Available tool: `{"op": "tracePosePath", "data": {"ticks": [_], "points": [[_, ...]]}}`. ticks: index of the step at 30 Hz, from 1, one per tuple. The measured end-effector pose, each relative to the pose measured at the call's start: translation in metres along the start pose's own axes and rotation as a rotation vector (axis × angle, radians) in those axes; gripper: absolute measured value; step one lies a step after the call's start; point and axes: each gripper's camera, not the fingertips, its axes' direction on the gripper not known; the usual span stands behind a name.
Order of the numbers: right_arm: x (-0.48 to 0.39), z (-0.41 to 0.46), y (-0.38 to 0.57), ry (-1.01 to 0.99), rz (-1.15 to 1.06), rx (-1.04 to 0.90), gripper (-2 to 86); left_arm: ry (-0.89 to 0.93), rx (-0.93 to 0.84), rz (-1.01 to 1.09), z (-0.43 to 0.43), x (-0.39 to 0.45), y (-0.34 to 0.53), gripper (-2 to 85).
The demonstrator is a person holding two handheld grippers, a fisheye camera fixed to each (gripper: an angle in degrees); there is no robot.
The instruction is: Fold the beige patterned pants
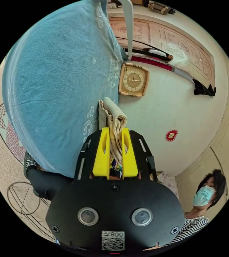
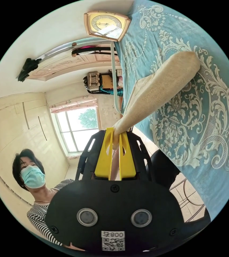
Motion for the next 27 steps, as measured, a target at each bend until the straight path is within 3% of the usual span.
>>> {"op": "tracePosePath", "data": {"ticks": [15,21,27], "points": [[-0.200,-0.059,0.226,-0.056,-0.133,0.085,0.3,-0.008,-0.249,0.212,0.127,0.098,0.205,7.0],[-0.284,-0.124,0.314,-0.087,-0.240,0.256,0.3,-0.002,-0.450,0.331,0.262,0.152,0.280,6.9],[-0.378,-0.232,0.386,-0.106,-0.361,0.516,0.2,0.065,-0.710,0.520,0.462,0.232,0.373,6.9]]}}
